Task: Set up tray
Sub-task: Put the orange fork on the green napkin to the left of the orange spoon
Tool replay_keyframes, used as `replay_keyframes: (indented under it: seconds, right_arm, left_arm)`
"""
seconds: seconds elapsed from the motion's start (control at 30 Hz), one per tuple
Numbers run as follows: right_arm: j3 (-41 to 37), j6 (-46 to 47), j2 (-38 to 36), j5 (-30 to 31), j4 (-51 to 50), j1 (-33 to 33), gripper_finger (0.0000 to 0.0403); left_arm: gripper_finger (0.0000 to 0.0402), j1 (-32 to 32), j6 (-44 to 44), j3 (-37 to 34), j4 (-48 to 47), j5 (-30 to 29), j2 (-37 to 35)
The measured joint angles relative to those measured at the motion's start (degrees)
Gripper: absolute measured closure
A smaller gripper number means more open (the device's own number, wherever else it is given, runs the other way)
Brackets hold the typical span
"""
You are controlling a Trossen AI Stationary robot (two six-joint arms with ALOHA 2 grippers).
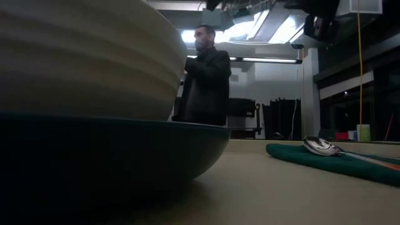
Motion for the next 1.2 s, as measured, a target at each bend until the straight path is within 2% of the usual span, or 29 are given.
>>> replay_keyframes:
  seconds: [0.2,0.3,0.5,0.6,0.73,0.87,1.0,1.2]
  right_arm:
    - [-0.2,1.4,-2.7,0.3,-6.1,-0.1,0.0248]
    - [-0.1,3.4,-4.3,0.1,-13.6,0.0,0.0233]
    - [-0.1,10.8,-6.0,0.2,-29.4,1.1,0.0226]
    - [-0.1,13.3,-6.1,0.3,-32.5,2.5,0.0225]
    - [-0.1,15.5,-6.1,0.8,-34.7,5.0,0.0225]
    - [-0.1,20.6,-6.1,8.0,-39.6,8.6,0.0225]
    - [-0.1,28.1,-6.2,14.5,-49.2,12.5,0.0225]
    - [-0.1,33.0,-6.4,15.3,-60.0,18.8,0.0225]
  left_arm:
    - [0.0401,0.2,0.6,0.2,-7.4,1.4,-3.1]
    - [0.0401,0.9,0.7,0.2,-10.6,0.3,-3.2]
    - [0.0401,0.1,0.8,0.1,-13.8,0.9,-2.0]
    - [0.0401,-0.7,0.8,0.1,-13.4,1.9,-0.2]
    - [0.0401,-1.6,0.2,0.1,-10.8,3.9,2.8]
    - [0.0401,-2.2,-3.2,0.0,-6.2,3.9,7.0]
    - [0.0401,-2.9,-9.1,0.1,-0.8,3.6,11.1]
    - [0.0401,-4.0,-17.1,0.0,6.0,3.3,17.3]
